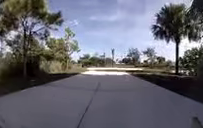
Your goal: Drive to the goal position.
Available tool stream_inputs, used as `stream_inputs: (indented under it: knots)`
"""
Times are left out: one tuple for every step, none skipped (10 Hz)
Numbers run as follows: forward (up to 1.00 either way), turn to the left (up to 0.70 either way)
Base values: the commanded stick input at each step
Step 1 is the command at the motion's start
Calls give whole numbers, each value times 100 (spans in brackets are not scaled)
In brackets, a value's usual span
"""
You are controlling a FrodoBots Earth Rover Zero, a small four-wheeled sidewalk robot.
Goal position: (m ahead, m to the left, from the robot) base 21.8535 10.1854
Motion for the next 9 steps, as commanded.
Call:
stream_inputs:
  knots:
    - [85,0]
    - [85,0]
    - [85,0]
    - [85,0]
    - [85,0]
    - [85,0]
    - [85,0]
    - [85,0]
    - [85,0]
